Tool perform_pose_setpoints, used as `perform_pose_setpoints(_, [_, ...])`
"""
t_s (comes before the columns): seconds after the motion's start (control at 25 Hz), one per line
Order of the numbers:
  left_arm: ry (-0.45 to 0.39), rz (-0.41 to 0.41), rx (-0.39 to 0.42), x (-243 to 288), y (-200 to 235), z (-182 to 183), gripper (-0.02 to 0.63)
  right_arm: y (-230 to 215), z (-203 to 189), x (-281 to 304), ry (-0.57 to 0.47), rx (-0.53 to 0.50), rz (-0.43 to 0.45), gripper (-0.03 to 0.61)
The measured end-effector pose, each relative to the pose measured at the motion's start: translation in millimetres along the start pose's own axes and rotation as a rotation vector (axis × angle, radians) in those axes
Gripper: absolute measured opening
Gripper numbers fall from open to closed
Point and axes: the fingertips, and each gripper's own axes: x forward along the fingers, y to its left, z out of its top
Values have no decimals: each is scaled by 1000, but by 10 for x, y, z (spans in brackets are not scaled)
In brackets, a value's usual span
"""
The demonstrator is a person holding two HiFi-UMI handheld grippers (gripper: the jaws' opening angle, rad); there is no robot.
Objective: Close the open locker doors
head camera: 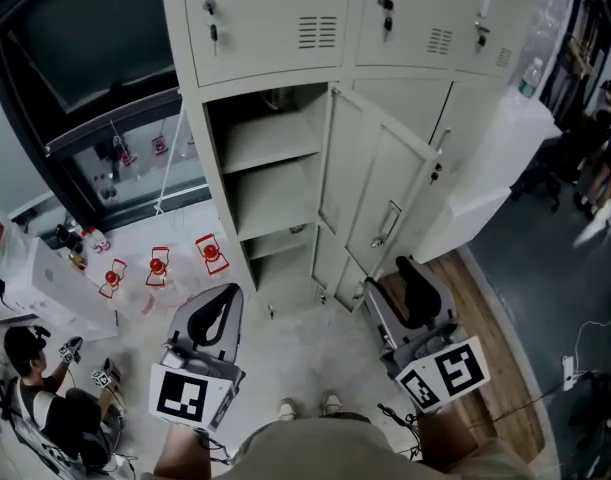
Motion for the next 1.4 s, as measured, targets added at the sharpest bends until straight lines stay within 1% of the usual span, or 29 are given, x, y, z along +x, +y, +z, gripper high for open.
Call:
perform_pose_setpoints(0.16, [0, 6, 2, 171, -40, 22, 8, -352, -14, 90, 2, -22, -35, 225])
perform_pose_setpoints(0.32, [-34, -8, 11, 405, -105, 85, 8, -719, -63, 194, 13, -34, -72, 225])
perform_pose_setpoints(0.44, [-31, -26, 14, 597, -170, 84, 8, -948, -155, 275, 29, -24, -89, 225])
perform_pose_setpoints(0.6, [-22, -49, 15, 867, -259, 35, 8, -1150, -329, 374, 62, 4, -88, 227])
perform_pose_setpoints(0.84, [21, -97, -5, 1227, -441, -170, 8, -1315, -649, 505, 113, 45, -71, 226])
perform_pose_setpoints(1.12, [80, -114, -23, 1440, -496, -446, 8, -1449, -930, 634, 163, 79, -60, 217])
perform_pose_setpoints(1.2, [89, -110, -21, 1449, -477, -497, 8, -1444, -981, 666, 172, 85, -50, 200])
perform_pose_setpoints(1.32, [96, -98, -26, 1426, -440, -522, 8, -1388, -1008, 686, 176, 90, -30, 155])
perform_pose_setpoints(1.4, [97, -87, -31, 1381, -407, -511, 8, -1333, -1002, 685, 179, 86, -27, 143])
